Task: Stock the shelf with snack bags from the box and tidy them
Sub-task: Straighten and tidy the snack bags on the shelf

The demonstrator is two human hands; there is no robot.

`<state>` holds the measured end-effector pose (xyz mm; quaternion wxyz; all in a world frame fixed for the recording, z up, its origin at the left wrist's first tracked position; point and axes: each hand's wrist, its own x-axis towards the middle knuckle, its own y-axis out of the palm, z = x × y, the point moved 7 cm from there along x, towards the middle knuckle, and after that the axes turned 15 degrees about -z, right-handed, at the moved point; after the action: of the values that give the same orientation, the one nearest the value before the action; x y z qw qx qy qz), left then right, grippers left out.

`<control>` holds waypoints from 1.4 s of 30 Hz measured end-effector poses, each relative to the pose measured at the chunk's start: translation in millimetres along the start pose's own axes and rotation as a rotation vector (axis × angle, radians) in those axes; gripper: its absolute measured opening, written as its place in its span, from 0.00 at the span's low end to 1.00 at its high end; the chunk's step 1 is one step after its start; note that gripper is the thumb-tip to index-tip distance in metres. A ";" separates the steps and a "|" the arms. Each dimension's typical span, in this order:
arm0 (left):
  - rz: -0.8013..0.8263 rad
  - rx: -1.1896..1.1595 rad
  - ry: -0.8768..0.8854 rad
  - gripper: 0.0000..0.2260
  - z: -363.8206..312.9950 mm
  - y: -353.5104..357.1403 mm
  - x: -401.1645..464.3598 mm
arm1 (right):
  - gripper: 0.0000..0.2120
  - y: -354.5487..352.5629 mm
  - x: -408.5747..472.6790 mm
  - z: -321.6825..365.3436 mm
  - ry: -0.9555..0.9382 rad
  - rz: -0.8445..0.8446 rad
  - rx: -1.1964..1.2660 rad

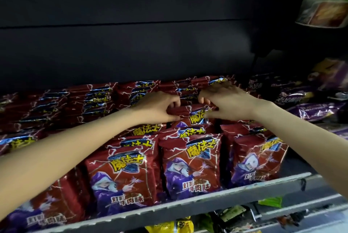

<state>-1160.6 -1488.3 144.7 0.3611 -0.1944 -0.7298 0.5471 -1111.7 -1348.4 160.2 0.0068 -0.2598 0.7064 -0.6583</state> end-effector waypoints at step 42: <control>-0.107 -0.179 -0.097 0.17 24.8 -20.0 -14.8 | 0.28 14.6 1.1 54.3 -0.230 0.068 -0.205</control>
<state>-1166.9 -1521.3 155.4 0.3352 -0.1598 -0.8016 0.4685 -1098.8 -1399.1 139.7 0.0836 -0.3087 0.7728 -0.5481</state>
